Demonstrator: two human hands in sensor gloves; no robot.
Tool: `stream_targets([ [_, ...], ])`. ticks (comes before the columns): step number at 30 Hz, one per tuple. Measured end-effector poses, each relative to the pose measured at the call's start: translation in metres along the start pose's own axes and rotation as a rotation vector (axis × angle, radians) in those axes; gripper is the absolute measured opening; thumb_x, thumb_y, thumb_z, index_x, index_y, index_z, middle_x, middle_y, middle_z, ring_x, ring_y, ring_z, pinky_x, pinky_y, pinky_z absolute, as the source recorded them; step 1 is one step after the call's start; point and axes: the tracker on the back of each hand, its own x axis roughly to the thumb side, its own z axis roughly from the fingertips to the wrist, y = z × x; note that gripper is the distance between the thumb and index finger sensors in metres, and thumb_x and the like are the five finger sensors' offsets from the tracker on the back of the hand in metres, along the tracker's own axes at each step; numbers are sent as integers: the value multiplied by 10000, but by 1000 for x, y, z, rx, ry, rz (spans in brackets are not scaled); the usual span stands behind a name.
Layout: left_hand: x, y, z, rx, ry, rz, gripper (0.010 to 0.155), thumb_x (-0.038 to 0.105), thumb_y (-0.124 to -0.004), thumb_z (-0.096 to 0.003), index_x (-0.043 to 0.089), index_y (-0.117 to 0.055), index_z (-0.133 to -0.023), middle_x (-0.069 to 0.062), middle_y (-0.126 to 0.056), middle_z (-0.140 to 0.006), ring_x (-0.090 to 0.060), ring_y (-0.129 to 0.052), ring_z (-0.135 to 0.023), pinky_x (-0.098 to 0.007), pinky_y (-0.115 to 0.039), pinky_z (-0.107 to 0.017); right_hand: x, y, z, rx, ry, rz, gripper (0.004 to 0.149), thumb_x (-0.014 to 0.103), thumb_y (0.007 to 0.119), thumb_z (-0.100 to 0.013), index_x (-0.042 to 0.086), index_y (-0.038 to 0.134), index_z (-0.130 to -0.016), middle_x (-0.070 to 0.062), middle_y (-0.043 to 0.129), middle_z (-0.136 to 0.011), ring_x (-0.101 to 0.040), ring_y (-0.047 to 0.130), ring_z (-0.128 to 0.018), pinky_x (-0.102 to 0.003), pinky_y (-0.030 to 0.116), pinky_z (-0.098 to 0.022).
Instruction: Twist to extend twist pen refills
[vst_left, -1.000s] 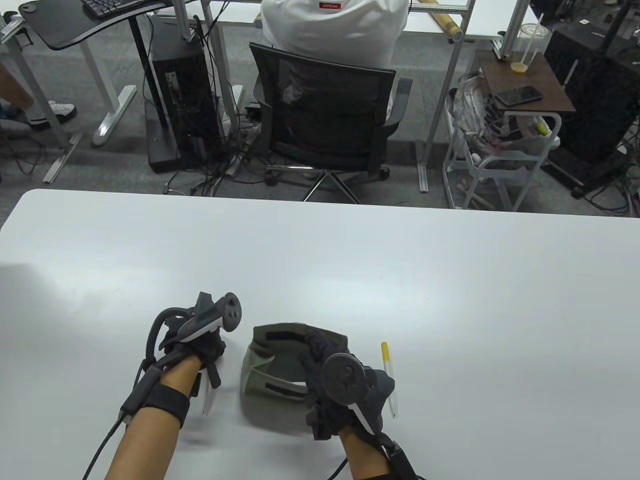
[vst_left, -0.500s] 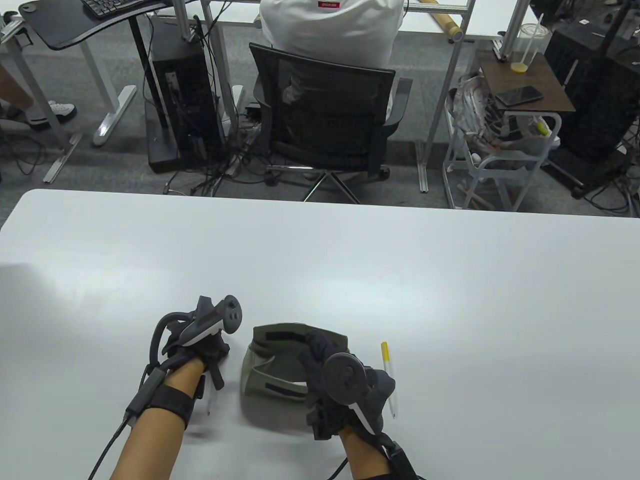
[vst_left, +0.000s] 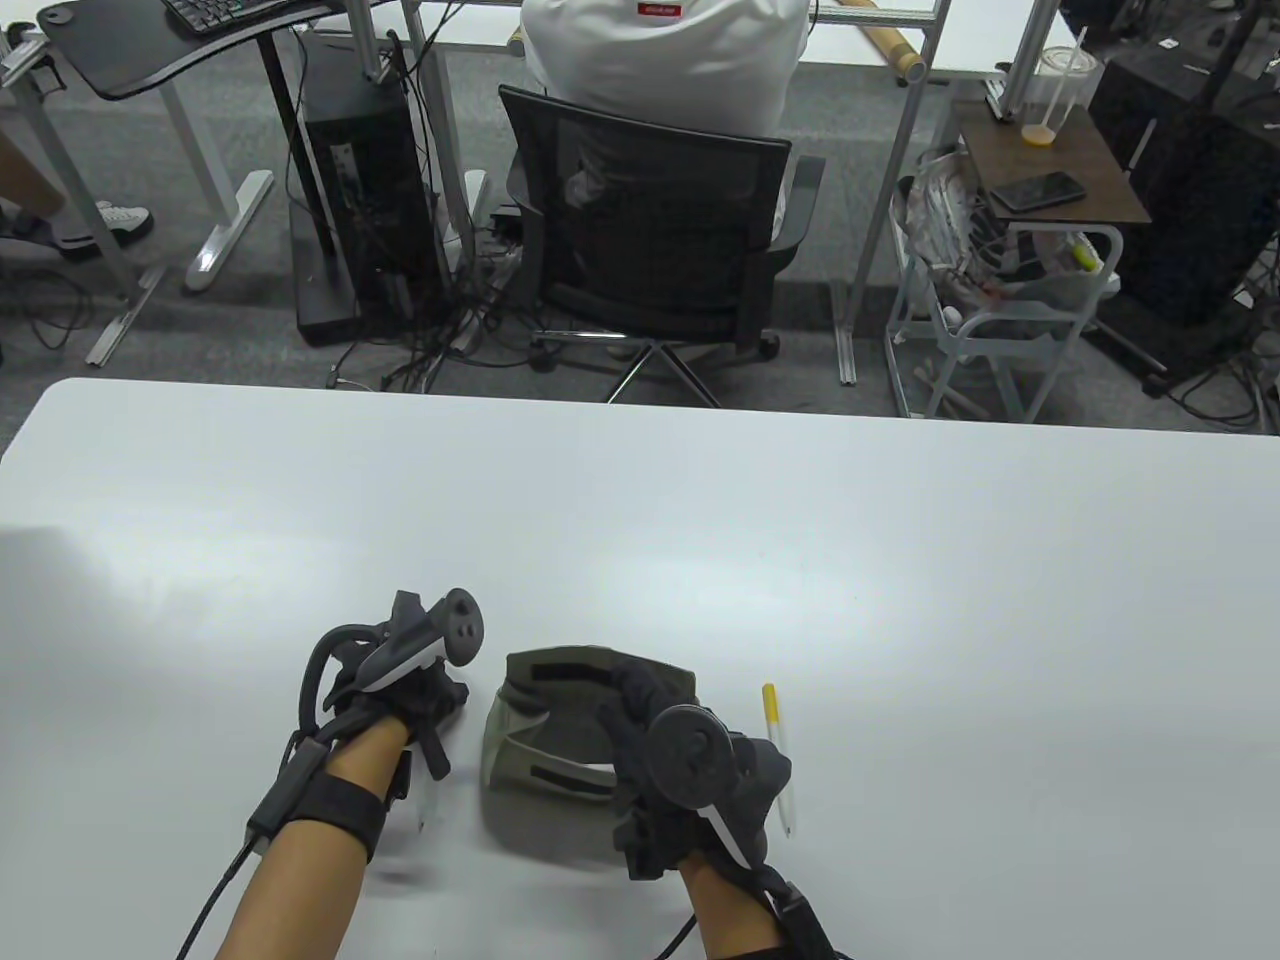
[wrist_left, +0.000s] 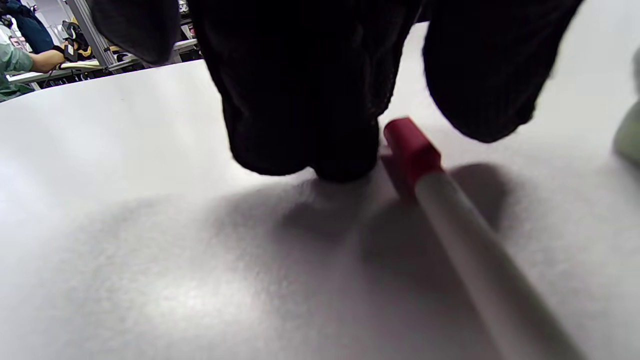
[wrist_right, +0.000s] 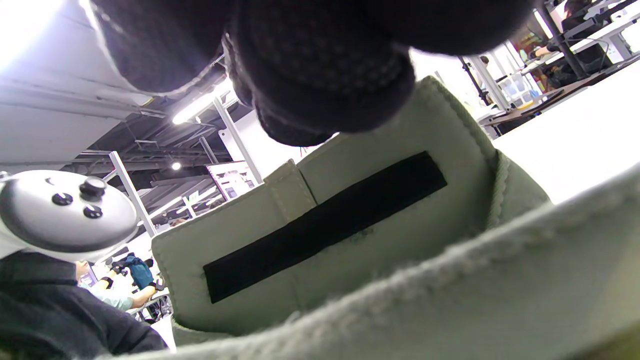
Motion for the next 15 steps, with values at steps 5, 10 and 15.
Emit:
stream_targets([
  [5, -3, 32, 18, 119, -39, 73, 725, 503, -834, -500, 71, -686, -1064, -133, -965, -871, -357, -976, -732, -742, -515, -680, 0, 0, 0, 0, 0, 0, 539, 438, 813, -343, 159, 868, -800, -74, 1003, -640, -112, 1005, -238, -251, 864, -154],
  [10, 0, 66, 48, 308, -131, 211, 732, 525, -786, -526, 67, -663, -1084, -152, -944, -895, -386, -954, -750, -759, -493, -677, -1, -1, 0, -7, 9, -5, 539, 435, 815, -342, 157, 868, -801, -74, 1002, -640, -115, 1004, -238, -253, 863, -155],
  [15, 15, 80, 73, 432, -260, 250, 722, 544, -771, -528, 86, -679, -1079, -143, -947, -888, -377, -952, -750, -769, -483, -677, -4, -4, -2, -25, 20, 8, 538, 434, 817, -342, 159, 868, -801, -72, 1001, -642, -114, 1004, -238, -253, 863, -154],
])
